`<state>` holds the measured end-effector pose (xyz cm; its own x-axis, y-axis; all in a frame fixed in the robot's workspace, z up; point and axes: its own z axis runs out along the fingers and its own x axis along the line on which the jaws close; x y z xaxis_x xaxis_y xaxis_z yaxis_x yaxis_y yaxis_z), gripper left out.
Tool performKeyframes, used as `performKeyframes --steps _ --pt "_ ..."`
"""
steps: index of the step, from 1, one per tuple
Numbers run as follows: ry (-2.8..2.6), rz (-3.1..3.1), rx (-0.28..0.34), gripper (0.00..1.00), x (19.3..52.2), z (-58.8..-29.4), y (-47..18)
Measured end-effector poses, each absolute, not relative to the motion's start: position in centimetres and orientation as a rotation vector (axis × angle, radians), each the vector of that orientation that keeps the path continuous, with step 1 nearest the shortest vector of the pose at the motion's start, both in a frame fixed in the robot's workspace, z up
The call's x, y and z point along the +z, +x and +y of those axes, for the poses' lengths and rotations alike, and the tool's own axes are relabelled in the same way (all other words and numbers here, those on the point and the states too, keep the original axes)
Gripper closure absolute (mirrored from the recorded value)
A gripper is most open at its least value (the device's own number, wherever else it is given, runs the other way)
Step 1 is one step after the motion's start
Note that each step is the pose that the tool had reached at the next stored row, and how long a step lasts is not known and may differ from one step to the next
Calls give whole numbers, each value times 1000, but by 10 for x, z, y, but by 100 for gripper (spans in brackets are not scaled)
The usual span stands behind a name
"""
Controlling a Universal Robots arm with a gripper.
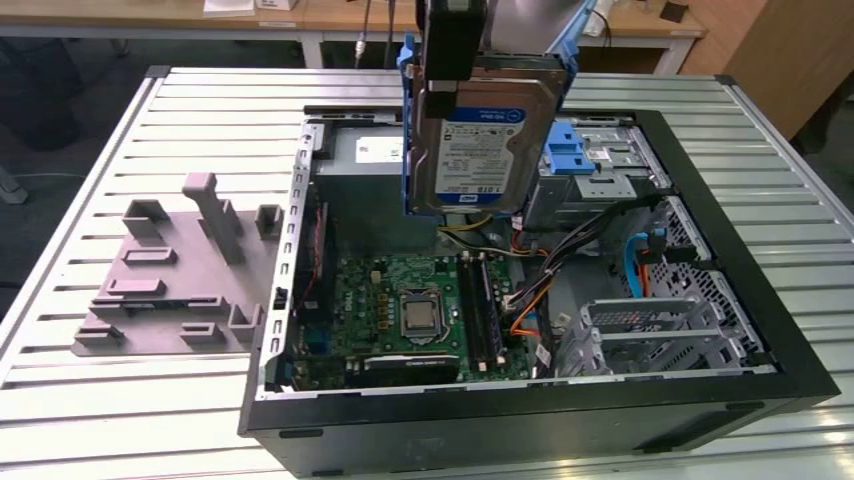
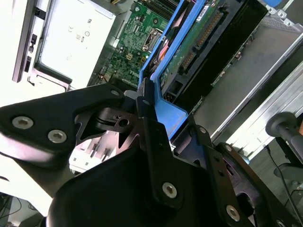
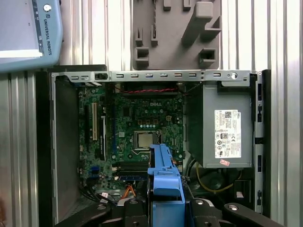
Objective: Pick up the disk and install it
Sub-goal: 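Insert the disk into the insertion slot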
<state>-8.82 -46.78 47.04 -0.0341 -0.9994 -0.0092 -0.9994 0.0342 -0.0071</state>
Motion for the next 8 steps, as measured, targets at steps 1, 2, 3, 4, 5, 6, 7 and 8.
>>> performKeyframes --steps 1,2,3,4,5,6,7,8 --pt "-2175 2251 2 64 470 -468 -88" --pt "-2175 2251 2 64 470 -469 -88" --pt "-2175 2251 2 64 470 -469 -88" --pt "-2175 2251 2 64 470 -470 -88" --pt "-2175 2251 2 64 470 -471 -88" --pt "-2175 2251 2 64 470 -471 -88" --pt "-2175 2251 2 64 470 -473 -88" --pt "-2175 2251 2 64 470 -474 -88"
